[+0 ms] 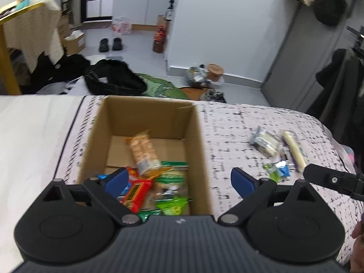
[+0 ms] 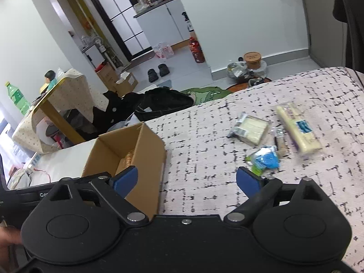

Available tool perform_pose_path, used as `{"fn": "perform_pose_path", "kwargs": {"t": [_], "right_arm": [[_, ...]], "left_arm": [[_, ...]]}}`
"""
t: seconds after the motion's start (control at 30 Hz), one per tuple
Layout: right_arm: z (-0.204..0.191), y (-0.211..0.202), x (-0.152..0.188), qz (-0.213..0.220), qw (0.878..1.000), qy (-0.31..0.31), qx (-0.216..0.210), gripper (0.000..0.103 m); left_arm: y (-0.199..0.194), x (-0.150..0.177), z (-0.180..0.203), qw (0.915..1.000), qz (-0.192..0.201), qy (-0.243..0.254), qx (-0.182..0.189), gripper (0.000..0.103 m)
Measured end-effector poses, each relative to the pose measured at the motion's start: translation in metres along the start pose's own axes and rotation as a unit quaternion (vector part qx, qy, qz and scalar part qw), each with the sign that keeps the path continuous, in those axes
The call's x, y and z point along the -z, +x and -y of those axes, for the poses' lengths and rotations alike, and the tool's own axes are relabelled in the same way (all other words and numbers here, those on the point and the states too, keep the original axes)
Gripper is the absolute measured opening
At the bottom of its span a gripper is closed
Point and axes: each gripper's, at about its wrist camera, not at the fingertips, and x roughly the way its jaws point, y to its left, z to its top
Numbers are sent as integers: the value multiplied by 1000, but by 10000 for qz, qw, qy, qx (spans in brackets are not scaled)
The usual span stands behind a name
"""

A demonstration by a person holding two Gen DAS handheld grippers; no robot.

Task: Organize snacks
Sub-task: 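Move both tools back toward the remaining snacks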

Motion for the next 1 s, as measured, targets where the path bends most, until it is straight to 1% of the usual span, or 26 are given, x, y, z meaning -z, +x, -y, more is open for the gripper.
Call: {"fn": "perform_pose_path", "kwargs": {"t": [0.23, 0.5, 0.77, 0.87, 1.0], "right_arm": [[21, -9, 2, 48, 9997, 140, 189, 101], [45, -14, 5, 63, 9986, 291, 430, 101], [67, -17, 4, 94, 9967, 426, 690, 101], [75, -15, 5, 102, 9958, 456, 784, 100], [84, -11, 4, 83, 9945, 520, 901, 93]], "left_arm": [[7, -6, 24, 9997, 55, 195, 162, 96], [25, -21, 50, 9989, 89, 366, 295, 96], [47, -21, 82, 9968, -12, 629, 486, 96], [54, -19, 89, 9966, -35, 655, 499, 96], [66, -16, 100, 9954, -86, 763, 566, 96]]}}
